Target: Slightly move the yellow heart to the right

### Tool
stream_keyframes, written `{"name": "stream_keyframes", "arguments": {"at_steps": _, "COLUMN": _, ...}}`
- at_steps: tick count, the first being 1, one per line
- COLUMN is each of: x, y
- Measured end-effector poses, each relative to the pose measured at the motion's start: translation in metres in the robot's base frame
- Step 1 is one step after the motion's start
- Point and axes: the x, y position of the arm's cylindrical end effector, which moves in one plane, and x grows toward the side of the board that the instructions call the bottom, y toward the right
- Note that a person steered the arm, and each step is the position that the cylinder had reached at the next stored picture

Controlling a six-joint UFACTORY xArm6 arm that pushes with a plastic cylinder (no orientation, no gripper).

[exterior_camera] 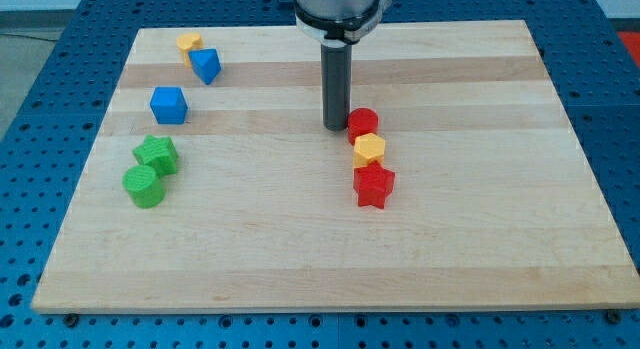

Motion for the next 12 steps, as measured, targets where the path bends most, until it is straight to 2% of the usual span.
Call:
{"name": "stream_keyframes", "arguments": {"at_steps": 4, "x": -0.004, "y": 0.008}}
{"name": "stream_keyframes", "arguments": {"at_steps": 6, "x": -0.117, "y": 0.004}}
{"name": "stream_keyframes", "arguments": {"at_steps": 7, "x": -0.178, "y": -0.021}}
{"name": "stream_keyframes", "arguments": {"at_steps": 8, "x": -0.2, "y": -0.064}}
{"name": "stream_keyframes", "arguments": {"at_steps": 10, "x": -0.201, "y": -0.216}}
{"name": "stream_keyframes", "arguments": {"at_steps": 11, "x": -0.194, "y": -0.273}}
{"name": "stream_keyframes", "arguments": {"at_steps": 12, "x": -0.174, "y": -0.267}}
